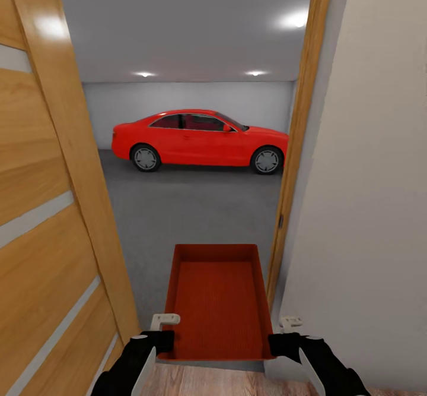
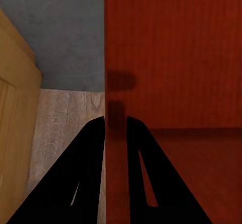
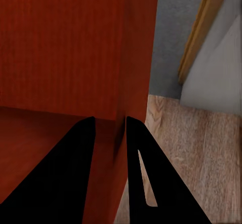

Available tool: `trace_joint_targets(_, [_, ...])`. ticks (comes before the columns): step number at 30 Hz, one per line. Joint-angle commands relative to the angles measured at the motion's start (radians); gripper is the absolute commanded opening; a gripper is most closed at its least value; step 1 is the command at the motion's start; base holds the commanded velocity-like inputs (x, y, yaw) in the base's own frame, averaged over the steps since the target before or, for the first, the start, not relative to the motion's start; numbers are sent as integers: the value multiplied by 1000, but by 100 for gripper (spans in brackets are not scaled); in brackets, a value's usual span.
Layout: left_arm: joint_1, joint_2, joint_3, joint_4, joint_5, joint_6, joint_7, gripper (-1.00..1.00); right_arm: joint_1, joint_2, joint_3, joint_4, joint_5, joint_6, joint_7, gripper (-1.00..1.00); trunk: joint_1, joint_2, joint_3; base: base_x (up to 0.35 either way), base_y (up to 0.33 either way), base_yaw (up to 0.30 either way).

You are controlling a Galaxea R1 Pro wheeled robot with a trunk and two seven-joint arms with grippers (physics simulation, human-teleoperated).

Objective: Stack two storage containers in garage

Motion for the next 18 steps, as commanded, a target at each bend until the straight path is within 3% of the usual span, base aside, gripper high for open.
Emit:
trace_joint_targets(1, [-1,-9,8,-2,-10,7,7,-100,0,11,29,-2,-6,5,2,-100,0,-2,-2,0,0,-49])
trace_joint_targets(18, [-1,-9,8,-2,-10,7,7,-100,0,11,29,-2,-7,5,-1,-100,0,-2,-2,0,0,-5])
